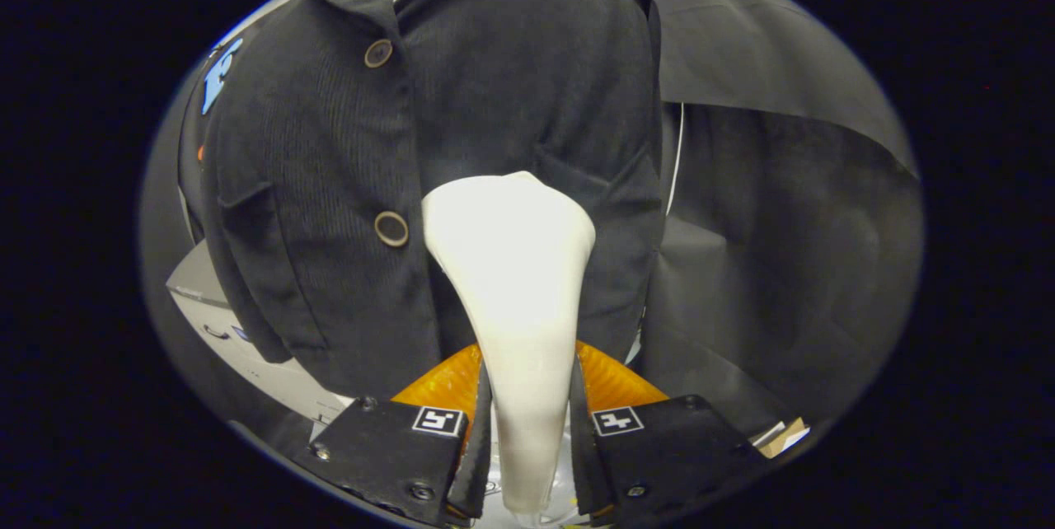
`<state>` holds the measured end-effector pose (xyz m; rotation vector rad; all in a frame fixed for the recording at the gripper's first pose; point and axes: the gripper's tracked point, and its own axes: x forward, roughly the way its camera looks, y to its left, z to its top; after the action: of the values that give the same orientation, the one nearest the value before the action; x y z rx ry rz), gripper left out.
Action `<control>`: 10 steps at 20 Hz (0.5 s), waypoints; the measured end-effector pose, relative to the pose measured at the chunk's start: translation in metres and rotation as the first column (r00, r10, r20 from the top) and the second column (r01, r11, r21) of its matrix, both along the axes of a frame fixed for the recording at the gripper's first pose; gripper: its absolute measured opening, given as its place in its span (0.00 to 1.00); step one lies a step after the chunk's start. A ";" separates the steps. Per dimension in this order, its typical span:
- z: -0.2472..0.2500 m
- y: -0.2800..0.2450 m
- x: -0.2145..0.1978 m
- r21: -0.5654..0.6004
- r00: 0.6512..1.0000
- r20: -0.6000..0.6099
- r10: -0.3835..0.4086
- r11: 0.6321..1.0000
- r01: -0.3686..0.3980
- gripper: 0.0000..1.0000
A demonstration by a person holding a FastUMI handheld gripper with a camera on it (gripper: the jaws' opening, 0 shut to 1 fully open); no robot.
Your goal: Iron the clothes twice with a garment steamer, once on the left side and once on the right side.
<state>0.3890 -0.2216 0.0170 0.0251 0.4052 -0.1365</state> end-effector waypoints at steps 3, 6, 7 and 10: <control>0.000 0.001 -0.002 0.007 1.000 -0.031 -0.004 1.000 0.005 0.43; -0.006 0.002 -0.004 0.025 0.998 -0.054 -0.011 1.000 0.012 0.43; -0.006 0.003 -0.004 0.033 0.998 -0.063 -0.011 0.999 0.014 0.43; -0.005 0.002 -0.005 0.033 0.996 -0.087 -0.008 0.999 0.010 0.43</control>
<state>0.3837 -0.2196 0.0117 0.0545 0.4943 -0.1400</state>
